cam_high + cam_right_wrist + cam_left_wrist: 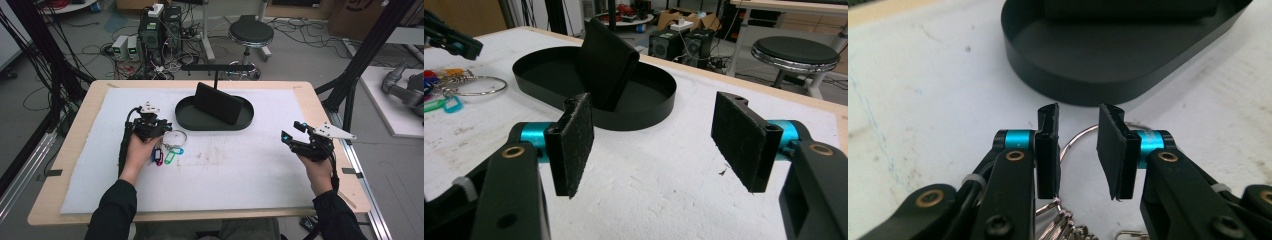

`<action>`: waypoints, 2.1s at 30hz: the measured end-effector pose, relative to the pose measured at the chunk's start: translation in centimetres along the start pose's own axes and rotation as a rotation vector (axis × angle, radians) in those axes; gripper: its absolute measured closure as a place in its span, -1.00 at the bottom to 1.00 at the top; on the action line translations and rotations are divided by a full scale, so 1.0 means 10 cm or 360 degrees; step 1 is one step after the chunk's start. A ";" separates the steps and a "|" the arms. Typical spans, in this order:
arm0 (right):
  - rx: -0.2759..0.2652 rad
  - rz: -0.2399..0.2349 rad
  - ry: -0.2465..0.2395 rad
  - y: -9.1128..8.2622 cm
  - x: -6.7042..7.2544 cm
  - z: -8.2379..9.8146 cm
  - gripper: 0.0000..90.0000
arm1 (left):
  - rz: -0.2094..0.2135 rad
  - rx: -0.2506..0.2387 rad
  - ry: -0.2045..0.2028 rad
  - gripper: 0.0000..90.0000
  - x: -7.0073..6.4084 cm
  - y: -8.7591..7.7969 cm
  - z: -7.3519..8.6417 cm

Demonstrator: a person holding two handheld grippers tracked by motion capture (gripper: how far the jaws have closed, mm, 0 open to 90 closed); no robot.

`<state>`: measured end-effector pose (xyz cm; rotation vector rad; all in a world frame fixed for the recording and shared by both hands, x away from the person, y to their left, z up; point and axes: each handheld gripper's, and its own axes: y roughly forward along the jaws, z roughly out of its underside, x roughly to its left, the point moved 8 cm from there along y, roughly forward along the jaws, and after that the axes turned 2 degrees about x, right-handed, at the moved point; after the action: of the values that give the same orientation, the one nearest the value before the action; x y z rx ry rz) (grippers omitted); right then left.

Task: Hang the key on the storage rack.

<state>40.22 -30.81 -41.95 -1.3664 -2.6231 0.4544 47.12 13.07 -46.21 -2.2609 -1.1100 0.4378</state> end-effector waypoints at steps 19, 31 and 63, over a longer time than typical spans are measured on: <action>-0.0005 -0.0008 -0.0037 0.00 0.04 -0.04 -0.21 | -0.0114 0.0261 0.0004 0.72 0.08 0.25 0.22; -0.0029 0.0007 -0.0026 -0.05 0.00 -0.05 -0.20 | -0.0108 0.0168 0.0022 0.92 0.03 0.16 0.22; -0.0036 0.0006 -0.0036 -0.02 0.02 -0.06 -0.19 | 0.0205 -0.0309 0.0272 0.83 -0.56 -0.40 0.10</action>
<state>40.06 -30.62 -41.26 -1.3815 -2.6519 0.4444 40.80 10.90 -44.27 -2.4961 -0.9595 0.1887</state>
